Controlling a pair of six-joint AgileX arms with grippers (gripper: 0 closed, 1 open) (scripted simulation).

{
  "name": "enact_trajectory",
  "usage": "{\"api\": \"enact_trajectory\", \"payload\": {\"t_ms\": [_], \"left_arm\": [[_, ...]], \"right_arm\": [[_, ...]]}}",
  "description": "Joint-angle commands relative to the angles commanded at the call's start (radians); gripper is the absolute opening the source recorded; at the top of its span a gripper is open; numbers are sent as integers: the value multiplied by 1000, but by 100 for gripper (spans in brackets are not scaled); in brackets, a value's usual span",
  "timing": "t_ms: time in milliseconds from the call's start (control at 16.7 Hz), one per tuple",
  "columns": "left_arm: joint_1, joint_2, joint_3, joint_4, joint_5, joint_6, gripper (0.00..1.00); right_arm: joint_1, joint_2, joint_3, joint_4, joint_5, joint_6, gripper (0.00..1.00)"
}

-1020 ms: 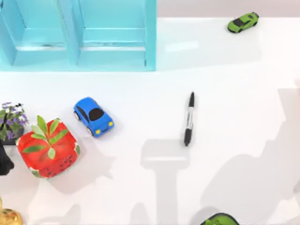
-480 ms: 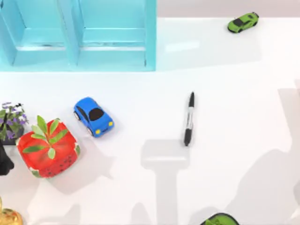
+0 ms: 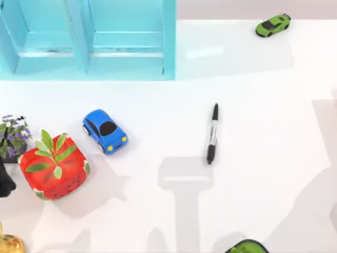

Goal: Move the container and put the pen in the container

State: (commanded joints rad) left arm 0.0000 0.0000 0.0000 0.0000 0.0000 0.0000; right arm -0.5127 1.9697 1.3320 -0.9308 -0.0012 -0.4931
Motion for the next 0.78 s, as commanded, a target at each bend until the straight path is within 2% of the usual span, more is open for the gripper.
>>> {"api": "enact_trajectory", "payload": {"t_ms": [780], "left_arm": [[0,0,0,0,0,0,100]], "right_arm": [[0,0,0,0,0,0,2]]}}
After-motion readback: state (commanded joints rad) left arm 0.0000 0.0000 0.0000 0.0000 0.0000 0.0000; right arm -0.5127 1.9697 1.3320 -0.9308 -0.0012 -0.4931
